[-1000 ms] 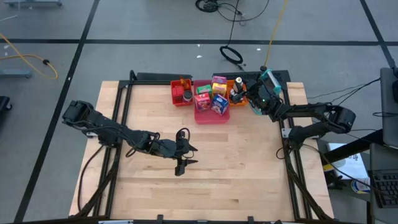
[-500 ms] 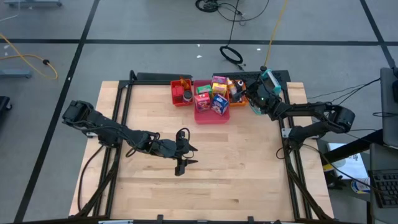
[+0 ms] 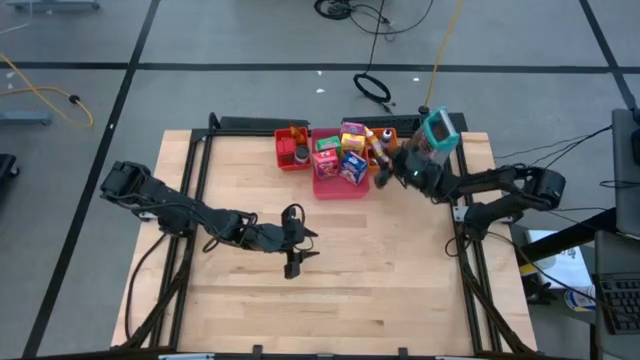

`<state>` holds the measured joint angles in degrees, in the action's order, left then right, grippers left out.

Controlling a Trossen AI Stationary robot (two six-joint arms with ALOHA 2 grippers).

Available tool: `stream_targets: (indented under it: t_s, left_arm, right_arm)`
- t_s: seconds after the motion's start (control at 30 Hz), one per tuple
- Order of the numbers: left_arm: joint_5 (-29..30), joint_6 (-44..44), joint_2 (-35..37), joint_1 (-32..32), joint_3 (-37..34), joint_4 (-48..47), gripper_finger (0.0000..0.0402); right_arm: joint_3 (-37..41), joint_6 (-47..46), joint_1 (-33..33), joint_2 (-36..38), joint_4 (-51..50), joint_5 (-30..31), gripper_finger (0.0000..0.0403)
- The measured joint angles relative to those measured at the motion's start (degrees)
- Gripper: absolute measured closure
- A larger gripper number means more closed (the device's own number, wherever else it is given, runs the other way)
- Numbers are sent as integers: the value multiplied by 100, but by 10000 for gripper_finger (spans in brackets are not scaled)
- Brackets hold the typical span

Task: Pick & Place Kitchen Items
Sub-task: Return to Home Position

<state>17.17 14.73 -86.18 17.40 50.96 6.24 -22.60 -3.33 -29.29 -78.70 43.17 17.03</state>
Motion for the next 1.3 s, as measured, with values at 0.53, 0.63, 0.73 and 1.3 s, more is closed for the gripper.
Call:
stream_targets:
  t_s: [0.53,0.63,0.73,1.3]
  left_arm:
    - [137,-809,457,-107,-4,-25,165]
    - [135,-818,460,-211,-4,-209,165]
    - [95,-721,488,-322,-4,-425,165]
    - [669,-604,3245,-508,-2062,-280,165]
  right_arm:
    - [-47,63,950,919,-184,-1161,268]
    - [-47,58,1065,1288,-566,-1629,268]
    - [-49,-3,1154,1702,-1012,-2050,268]
    - [1697,-980,1588,4584,-1386,-2038,269]
